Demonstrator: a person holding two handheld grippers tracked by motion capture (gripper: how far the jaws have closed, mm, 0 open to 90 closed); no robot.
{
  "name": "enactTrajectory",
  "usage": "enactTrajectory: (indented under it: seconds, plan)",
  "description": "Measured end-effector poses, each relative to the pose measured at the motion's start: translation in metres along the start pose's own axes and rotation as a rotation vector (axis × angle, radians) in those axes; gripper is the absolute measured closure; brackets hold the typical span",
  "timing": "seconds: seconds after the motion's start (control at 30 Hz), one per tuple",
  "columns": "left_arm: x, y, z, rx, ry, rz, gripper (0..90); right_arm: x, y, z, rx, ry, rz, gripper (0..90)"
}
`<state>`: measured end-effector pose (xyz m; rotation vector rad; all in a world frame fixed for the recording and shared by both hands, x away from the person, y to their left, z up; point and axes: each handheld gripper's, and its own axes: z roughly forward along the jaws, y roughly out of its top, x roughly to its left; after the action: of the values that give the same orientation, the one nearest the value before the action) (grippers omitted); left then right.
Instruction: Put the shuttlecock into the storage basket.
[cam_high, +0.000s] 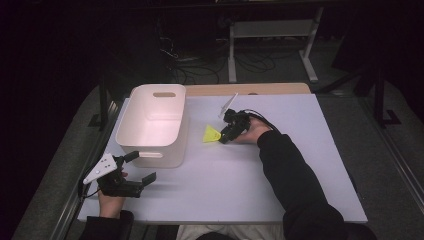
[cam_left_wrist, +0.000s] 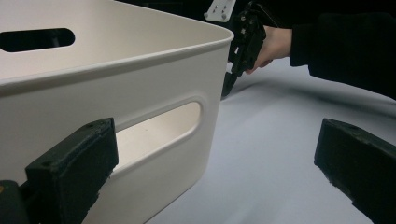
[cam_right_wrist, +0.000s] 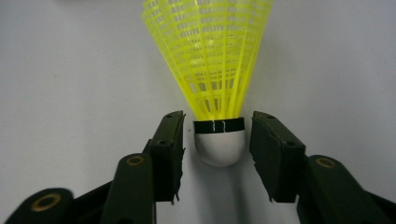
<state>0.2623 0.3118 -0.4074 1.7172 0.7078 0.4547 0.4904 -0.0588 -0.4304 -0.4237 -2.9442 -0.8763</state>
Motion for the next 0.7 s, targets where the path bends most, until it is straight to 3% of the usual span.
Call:
enactTrajectory:
  seconds: [0.13,0.43,0.7]
  plan:
    - [0.0,0.0,0.0,0.0,0.0,0.0,0.0,0.001,0.0,0.002,0.009,0.001,-0.001,62.0]
    - [0.0,0.0,0.0,-0.002,-0.003,0.0,0.0,0.003,0.001,-0.001,0.016,-0.006,-0.009,63.8]
    - [0.0,0.0,0.0,-0.001,-0.003,0.0,0.0,0.007,0.004,-0.016,-0.01,-0.009,0.009,64.0]
